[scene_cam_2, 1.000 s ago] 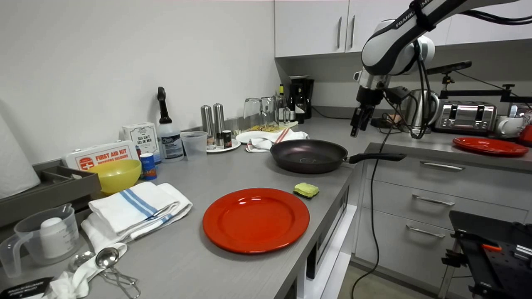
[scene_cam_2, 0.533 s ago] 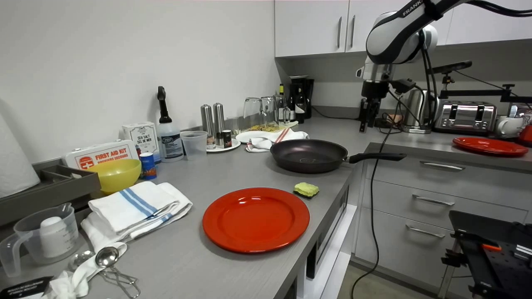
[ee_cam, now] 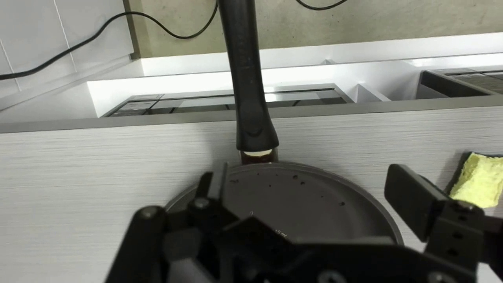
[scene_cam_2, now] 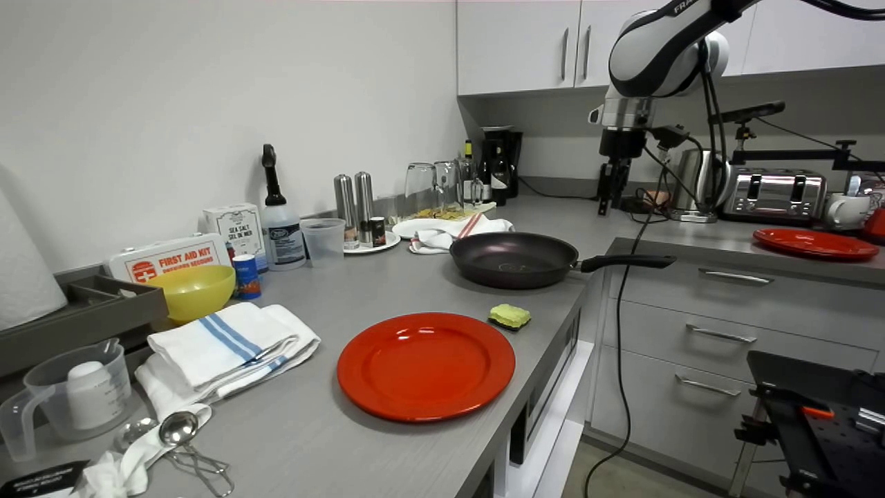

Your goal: Move the pan to the right and the left twice, then move it to the right on the counter

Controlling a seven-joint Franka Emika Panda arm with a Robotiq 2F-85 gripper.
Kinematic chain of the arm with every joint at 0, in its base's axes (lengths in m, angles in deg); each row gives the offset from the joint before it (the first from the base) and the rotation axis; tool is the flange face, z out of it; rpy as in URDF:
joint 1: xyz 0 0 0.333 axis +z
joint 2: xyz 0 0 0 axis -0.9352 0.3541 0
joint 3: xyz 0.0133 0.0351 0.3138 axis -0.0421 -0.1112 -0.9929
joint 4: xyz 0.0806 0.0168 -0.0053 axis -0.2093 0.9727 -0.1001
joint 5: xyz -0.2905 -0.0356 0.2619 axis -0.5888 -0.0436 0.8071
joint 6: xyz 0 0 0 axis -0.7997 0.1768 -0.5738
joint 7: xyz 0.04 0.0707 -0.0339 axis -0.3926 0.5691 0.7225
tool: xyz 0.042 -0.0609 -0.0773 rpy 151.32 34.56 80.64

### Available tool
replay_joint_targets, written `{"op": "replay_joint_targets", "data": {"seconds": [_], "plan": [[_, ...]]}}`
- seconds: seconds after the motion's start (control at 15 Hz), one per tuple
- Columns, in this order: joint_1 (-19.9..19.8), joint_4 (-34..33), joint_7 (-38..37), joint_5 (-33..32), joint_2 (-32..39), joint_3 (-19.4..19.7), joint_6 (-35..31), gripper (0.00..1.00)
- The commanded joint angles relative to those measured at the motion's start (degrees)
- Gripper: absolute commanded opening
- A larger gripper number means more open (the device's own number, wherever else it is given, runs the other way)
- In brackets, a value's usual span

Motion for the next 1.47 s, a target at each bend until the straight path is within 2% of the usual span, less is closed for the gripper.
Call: {"op": "replay_joint_targets", "data": {"seconds": [0.0,0.33,0.67,1.4], "plan": [[1.5,-1.0,1.0,-0.7,0.6,2.6,3.4,1.00],[0.8,-0.7,1.0,0.0,1.7,4.5,6.7,1.00],[0.9,0.8,1.6,2.8,0.8,4.2,4.7,1.00],[-4.3,4.5,-1.0,-0.9,-2.9,-4.8,-2.3,1.00]]}}
